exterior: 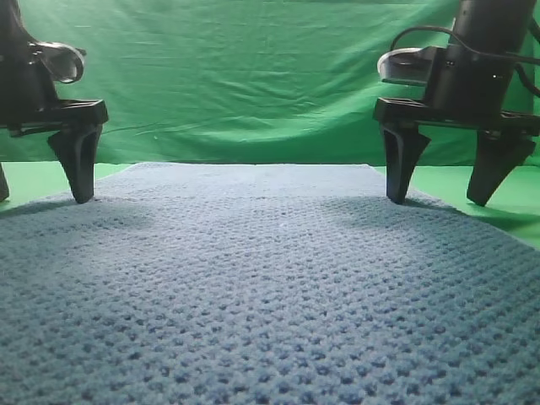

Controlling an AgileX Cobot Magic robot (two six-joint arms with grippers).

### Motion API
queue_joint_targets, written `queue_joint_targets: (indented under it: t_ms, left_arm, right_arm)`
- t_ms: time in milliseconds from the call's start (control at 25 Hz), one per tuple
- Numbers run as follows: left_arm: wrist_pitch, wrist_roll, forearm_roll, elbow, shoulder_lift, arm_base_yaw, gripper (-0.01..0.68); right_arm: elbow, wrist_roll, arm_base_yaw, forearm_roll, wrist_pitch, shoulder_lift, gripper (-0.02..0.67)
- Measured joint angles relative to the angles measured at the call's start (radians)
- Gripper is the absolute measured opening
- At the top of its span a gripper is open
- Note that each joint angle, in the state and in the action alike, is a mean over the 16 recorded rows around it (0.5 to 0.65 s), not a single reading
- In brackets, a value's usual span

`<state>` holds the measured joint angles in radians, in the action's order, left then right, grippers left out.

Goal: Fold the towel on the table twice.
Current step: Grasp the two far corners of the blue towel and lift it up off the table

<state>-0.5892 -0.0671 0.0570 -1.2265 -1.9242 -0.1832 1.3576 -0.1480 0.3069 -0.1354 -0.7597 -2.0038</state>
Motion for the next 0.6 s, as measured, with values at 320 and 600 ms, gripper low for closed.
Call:
queue_joint_targets:
  t_ms: [320,600]
  left_arm:
    - [0.014,0.000,0.000,-0.005,-0.010,0.000,0.585]
    - [0.001,0.001,0.020,-0.013,-0.020,0.000,0.379]
  right_arm:
    - [0.010,-0.019,0.000,-0.015,0.005,-0.014,0.552]
    - [0.023,-0.043,-0.001,-0.038,0.000,-0.031,0.337]
